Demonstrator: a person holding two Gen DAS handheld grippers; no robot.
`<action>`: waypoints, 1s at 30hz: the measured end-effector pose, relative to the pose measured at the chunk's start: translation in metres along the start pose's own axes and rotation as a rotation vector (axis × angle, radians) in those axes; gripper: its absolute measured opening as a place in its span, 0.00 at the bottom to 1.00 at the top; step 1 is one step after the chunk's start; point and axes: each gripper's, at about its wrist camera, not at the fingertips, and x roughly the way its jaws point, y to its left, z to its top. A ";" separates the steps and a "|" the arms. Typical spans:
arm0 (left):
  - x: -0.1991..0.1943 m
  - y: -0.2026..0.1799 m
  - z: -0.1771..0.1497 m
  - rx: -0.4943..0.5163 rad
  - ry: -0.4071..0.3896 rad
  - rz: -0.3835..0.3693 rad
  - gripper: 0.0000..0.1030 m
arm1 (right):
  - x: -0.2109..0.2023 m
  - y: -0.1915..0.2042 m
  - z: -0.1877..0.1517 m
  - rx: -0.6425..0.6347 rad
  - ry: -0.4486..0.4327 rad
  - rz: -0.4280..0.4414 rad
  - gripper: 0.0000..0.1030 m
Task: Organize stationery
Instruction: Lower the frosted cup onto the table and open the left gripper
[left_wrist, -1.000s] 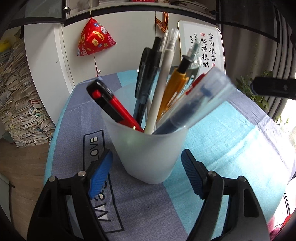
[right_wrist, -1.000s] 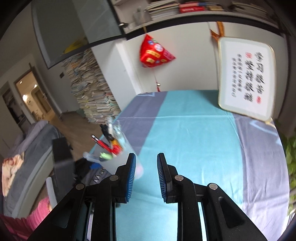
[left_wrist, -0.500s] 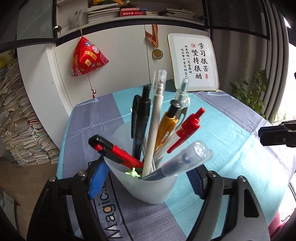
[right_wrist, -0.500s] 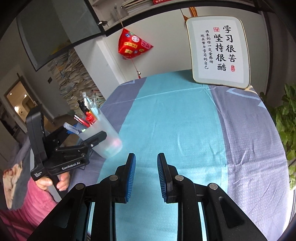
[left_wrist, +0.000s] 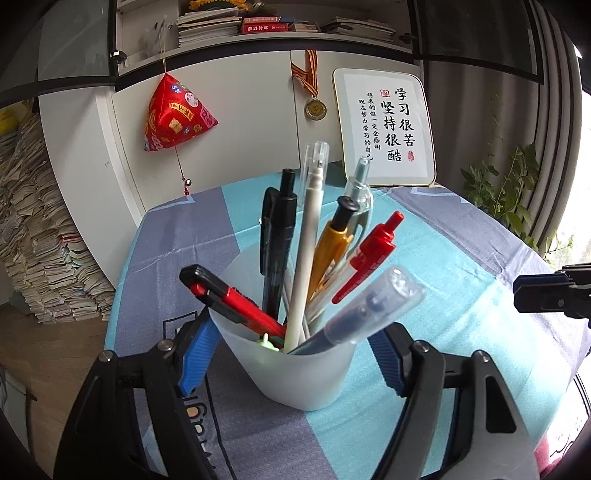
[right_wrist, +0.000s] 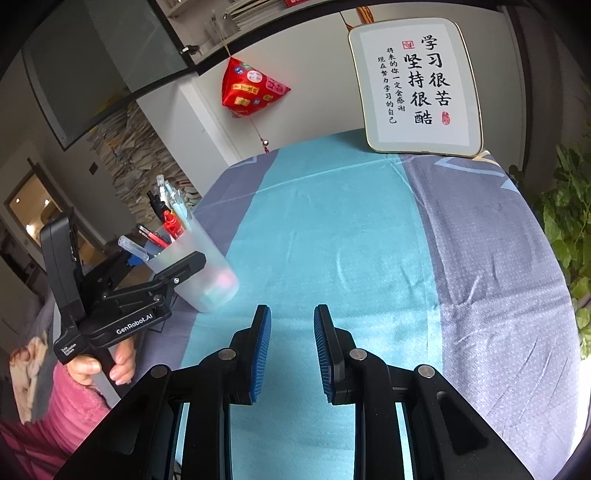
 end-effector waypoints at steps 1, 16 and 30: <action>0.001 -0.001 0.001 -0.007 0.000 -0.009 0.72 | -0.001 -0.001 -0.001 0.000 -0.001 -0.007 0.23; 0.034 -0.051 0.047 0.034 -0.024 -0.025 0.72 | 0.003 -0.024 0.019 0.000 -0.063 -0.158 0.23; 0.082 -0.079 0.068 0.023 -0.015 -0.008 0.72 | 0.013 -0.053 0.034 0.020 -0.097 -0.335 0.23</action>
